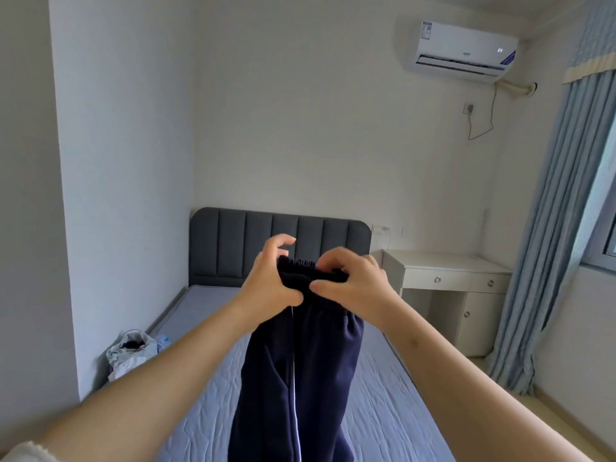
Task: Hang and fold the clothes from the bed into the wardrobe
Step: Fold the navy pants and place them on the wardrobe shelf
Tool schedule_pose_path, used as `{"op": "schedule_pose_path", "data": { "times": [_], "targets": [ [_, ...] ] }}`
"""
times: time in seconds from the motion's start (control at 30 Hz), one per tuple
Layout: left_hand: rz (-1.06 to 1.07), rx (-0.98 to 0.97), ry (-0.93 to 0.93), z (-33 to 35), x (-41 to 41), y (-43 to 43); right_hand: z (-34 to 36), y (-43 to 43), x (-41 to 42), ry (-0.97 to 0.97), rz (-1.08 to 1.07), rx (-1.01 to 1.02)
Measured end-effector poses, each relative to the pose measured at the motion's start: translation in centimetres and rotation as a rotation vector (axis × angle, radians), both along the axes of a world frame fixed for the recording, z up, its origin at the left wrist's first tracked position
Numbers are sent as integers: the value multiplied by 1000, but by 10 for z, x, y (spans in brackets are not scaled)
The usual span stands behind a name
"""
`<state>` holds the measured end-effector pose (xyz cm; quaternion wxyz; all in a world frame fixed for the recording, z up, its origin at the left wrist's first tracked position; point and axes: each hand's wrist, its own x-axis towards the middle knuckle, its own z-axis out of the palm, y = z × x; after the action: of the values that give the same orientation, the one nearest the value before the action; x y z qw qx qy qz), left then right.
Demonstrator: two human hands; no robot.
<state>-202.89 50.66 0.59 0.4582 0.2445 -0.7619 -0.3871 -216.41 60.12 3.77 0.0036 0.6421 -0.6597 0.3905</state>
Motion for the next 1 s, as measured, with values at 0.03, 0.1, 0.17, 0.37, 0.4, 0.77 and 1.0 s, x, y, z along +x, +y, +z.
{"op": "schedule_pose_path", "data": {
  "times": [0.03, 0.1, 0.17, 0.37, 0.4, 0.77, 1.0],
  "targets": [
    [-4, 19, 29, 5, 1, -2, -3, -2, -1, 124, -23, 8],
    [-4, 52, 85, 12, 4, -6, -8, -7, -4, 261, -89, 7],
    [-17, 87, 135, 15, 9, -11, -8, -10, -7, 263, -143, -11],
    [-120, 4, 82, 17, 31, -21, 2, -13, -2, 104, 142, 232],
    [-126, -29, 43, 17, 34, -21, 5, -14, -1, 161, 128, 255],
    [90, -225, -49, 0, 36, -14, 27, -25, 13, -259, 14, -154],
    [-45, 33, 307, 38, 42, -17, 26, -24, 10, -913, 416, -113]
  ]
}}
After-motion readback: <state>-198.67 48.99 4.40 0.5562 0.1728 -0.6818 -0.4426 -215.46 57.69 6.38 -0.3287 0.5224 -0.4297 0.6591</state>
